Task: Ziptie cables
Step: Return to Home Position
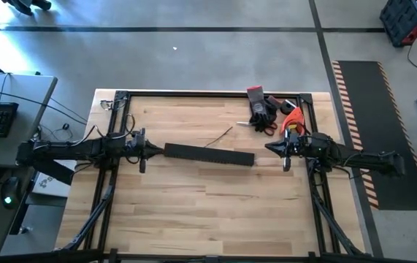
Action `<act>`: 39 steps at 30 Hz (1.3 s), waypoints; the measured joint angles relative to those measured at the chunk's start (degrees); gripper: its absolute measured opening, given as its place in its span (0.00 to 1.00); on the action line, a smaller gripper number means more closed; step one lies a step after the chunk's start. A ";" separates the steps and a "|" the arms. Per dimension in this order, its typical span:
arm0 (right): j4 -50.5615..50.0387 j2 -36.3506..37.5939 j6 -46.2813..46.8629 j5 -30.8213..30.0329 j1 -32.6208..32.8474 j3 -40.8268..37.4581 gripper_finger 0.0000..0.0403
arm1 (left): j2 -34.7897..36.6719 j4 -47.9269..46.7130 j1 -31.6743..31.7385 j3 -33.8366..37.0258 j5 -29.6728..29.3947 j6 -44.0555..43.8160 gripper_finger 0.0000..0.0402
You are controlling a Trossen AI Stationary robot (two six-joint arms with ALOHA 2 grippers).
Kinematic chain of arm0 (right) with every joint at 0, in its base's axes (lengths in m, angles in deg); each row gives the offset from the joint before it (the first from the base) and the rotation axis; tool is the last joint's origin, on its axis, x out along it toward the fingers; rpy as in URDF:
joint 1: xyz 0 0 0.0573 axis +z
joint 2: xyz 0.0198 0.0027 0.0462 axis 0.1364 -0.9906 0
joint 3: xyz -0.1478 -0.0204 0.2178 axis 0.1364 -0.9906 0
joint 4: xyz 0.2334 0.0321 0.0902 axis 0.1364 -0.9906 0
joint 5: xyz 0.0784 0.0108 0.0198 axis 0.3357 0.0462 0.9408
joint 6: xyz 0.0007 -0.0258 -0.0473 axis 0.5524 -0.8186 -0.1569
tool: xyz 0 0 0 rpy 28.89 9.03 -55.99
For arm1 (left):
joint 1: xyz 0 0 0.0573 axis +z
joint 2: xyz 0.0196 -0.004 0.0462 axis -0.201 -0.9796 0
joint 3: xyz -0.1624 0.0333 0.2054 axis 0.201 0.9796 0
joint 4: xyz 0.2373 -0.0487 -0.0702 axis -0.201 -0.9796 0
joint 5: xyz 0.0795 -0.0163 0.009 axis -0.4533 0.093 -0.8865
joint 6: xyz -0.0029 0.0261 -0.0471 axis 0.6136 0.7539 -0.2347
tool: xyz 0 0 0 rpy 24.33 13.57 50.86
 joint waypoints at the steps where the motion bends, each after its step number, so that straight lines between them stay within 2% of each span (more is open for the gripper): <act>1: -0.06 0.00 0.00 0.00 0.00 0.00 0.00 | -0.32 -0.02 0.00 0.00 0.02 0.00 0.00; 8: -0.05 0.10 0.05 -0.32 0.84 0.00 0.00 | -1.05 -0.04 0.00 0.00 0.04 0.07 0.00; 12: -0.11 2.11 0.00 -3.91 8.70 0.00 0.00 | -1.05 0.14 0.00 0.00 -0.71 0.09 0.00; 19: -0.07 4.31 0.02 -1.54 16.27 0.02 0.00 | -1.07 0.20 0.00 0.00 -0.98 0.11 0.00; 39: -0.50 4.17 0.02 -1.49 17.29 0.04 0.00 | -1.07 0.20 0.00 -0.01 -1.09 0.13 0.00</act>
